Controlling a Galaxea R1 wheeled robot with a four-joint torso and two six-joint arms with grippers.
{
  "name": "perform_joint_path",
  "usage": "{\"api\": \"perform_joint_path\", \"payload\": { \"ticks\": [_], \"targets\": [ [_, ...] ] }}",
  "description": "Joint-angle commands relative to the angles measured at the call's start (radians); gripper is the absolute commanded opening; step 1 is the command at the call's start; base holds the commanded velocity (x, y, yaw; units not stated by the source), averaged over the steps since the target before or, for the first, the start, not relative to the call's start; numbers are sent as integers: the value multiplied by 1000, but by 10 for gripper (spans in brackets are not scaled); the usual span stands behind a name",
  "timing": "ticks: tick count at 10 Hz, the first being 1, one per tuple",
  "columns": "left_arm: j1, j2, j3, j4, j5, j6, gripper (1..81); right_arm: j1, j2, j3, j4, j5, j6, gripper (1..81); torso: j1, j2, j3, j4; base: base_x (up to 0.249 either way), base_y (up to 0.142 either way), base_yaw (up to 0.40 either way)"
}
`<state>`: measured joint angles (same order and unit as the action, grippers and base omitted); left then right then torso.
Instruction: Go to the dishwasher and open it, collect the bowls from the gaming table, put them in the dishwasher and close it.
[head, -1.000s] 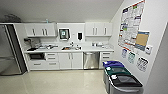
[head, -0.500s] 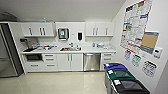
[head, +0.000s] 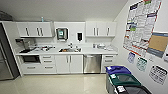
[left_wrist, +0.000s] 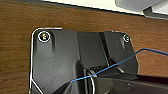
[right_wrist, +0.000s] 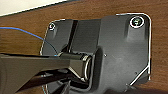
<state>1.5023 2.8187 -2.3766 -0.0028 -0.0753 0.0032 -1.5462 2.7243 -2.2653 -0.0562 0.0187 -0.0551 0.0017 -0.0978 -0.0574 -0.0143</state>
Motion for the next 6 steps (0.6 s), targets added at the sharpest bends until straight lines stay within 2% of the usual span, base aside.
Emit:
{"api": "perform_joint_path", "payload": {
  "ticks": [1, 6],
  "targets": [
    [-60, -13, 10, 10, 46, 4, 811, 54, -19, 21, 6, -49, 0, 811, 0, 0, 0, 0, 275, 0, 0],
    [-61, -14, 7, 9, 48, 3, 811, 56, -19, 23, 4, -49, 0, 811, 0, 0, 0, 0, 242, 0, 0]
  ]
}}
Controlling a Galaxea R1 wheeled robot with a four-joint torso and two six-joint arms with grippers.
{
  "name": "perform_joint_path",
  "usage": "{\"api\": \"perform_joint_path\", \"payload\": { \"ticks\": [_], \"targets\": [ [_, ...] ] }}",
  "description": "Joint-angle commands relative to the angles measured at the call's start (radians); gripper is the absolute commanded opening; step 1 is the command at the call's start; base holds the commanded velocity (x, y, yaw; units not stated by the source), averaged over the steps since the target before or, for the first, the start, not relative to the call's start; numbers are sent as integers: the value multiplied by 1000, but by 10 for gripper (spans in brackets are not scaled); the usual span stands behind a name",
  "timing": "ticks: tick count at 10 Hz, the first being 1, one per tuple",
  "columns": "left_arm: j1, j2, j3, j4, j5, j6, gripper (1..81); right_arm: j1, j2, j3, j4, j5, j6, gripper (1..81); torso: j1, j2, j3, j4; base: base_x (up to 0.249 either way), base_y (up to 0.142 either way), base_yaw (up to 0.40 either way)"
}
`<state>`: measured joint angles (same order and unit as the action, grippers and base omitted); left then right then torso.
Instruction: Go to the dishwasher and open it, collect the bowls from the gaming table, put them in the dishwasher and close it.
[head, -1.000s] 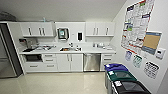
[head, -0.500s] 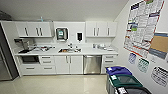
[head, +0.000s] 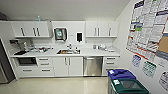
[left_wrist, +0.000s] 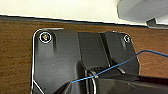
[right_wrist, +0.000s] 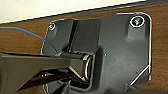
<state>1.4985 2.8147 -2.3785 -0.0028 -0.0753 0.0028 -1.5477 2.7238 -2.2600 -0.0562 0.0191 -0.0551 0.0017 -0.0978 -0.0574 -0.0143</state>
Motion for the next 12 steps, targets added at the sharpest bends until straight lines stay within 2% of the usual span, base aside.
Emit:
{"api": "perform_joint_path", "payload": {
  "ticks": [1, 5, 12],
  "targets": [
    [-56, -10, 10, 10, 48, 3, 811, 57, -22, 25, 4, -50, -2, 811, 0, 0, 0, 0, 218, 0, 0],
    [-56, -12, 8, 10, 48, 3, 811, 57, -22, 27, 4, -48, 0, 811, 0, 0, 0, 0, 194, 0, 0],
    [-57, -13, 8, 9, 48, 3, 811, 57, -20, 28, 4, -48, 0, 811, 0, 0, 0, 0, 141, 0, 0]
  ]
}}
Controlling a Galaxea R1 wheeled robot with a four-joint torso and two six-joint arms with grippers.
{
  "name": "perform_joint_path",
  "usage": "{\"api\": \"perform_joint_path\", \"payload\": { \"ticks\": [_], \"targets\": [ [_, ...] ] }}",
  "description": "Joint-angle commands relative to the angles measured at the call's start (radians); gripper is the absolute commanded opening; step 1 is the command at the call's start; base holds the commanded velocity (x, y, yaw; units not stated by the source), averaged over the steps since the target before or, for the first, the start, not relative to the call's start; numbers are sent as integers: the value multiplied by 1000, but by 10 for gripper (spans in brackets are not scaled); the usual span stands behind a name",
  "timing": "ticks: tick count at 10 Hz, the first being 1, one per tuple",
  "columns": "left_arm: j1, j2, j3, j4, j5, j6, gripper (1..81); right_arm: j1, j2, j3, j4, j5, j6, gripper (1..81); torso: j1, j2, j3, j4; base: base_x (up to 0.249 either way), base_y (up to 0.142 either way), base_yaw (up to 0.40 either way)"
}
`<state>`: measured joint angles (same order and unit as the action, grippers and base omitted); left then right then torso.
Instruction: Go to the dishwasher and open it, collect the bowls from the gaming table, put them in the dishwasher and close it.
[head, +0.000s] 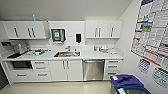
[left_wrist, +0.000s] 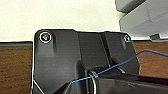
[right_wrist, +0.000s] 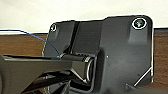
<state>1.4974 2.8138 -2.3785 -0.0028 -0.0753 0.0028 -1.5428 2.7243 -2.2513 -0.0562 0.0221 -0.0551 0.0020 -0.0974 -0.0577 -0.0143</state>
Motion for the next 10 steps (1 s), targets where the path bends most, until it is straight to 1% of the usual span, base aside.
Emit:
{"api": "perform_joint_path", "payload": {
  "ticks": [1, 10],
  "targets": [
    [-56, -13, 8, 9, 48, 3, 811, 52, -19, 20, 4, -51, 0, 811, 0, 0, 0, 0, 136, 0, 0],
    [-56, -13, 7, 10, 48, 3, 811, 49, -18, 24, 4, -51, 0, 811, -1, 0, 0, 0, 136, 0, 0]
  ]
}}
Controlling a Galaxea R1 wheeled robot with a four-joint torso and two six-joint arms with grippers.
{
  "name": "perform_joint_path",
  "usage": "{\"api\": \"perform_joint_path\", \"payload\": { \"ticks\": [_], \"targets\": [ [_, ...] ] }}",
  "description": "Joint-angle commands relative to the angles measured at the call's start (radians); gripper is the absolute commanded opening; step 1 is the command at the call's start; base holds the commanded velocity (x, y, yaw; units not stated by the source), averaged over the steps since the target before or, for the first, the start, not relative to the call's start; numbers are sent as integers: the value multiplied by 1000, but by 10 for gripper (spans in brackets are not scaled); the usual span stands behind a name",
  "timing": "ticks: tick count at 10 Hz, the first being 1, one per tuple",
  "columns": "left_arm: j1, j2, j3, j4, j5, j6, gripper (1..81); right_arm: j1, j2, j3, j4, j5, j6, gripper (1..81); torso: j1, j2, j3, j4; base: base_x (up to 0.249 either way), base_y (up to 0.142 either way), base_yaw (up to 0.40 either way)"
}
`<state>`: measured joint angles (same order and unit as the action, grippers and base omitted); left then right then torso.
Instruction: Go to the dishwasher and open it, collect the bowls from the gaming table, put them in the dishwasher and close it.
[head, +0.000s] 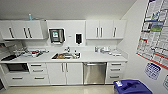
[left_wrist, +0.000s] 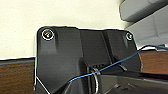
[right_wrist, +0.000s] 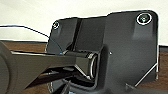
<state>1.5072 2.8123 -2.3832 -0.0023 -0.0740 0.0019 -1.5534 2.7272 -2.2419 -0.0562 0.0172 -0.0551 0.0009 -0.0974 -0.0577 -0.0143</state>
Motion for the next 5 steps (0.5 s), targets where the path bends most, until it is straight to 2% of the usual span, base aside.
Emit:
{"api": "perform_joint_path", "payload": {
  "ticks": [1, 5],
  "targets": [
    [-66, -13, 12, 10, 46, 4, 811, 60, -21, 15, 4, -46, 1, 811, 0, 0, 0, 0, 136, 0, 0],
    [-65, -13, 12, 8, 46, 3, 811, 63, -22, 15, 2, -46, 0, 811, 0, 0, 0, 0, 141, 0, 0]
  ]
}}
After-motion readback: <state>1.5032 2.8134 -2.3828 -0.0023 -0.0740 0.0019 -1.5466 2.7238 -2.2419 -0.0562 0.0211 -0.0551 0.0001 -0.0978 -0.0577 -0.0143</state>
